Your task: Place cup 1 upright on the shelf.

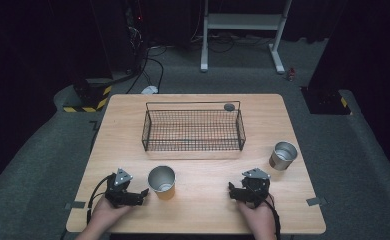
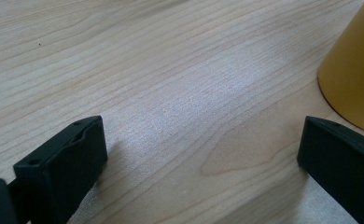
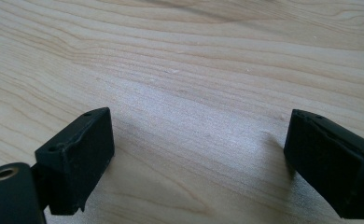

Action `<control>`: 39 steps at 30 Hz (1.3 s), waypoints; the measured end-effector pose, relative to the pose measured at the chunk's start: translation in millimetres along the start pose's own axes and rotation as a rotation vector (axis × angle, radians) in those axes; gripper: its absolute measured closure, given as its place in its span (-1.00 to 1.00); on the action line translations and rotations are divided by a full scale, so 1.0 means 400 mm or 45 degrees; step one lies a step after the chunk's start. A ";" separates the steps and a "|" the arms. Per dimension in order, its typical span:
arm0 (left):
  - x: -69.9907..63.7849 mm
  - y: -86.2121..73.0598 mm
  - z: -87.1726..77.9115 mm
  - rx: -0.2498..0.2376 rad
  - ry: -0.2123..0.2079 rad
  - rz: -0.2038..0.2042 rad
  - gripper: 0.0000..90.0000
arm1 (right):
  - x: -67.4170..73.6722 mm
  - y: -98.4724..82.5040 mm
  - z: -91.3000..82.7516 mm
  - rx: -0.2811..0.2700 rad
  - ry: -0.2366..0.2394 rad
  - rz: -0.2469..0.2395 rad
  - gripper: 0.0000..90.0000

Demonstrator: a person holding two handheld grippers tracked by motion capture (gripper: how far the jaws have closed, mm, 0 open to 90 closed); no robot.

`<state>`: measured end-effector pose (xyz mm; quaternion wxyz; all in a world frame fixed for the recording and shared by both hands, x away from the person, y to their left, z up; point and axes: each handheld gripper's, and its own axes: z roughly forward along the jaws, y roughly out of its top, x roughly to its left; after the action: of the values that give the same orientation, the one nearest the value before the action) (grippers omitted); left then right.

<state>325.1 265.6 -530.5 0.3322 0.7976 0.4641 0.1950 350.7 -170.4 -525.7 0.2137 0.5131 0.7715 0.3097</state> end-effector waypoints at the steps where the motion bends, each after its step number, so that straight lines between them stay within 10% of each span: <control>1: 0.000 0.000 0.000 0.000 0.000 -0.001 -0.96 | 0.000 0.000 0.000 0.000 0.000 0.000 -0.82; 19: 0.001 -0.005 -0.004 0.000 0.044 -0.026 -0.99 | -0.002 0.000 0.000 0.000 0.009 -0.013 -0.82; 39: 0.000 0.006 -0.046 -0.031 -0.033 0.038 -0.91 | -0.002 0.000 0.000 0.000 0.009 -0.013 -0.82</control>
<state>315.1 271.0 -515.7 0.3449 0.8028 0.4454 0.1951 351.0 -171.2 -525.6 0.2124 0.5079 0.7749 0.3104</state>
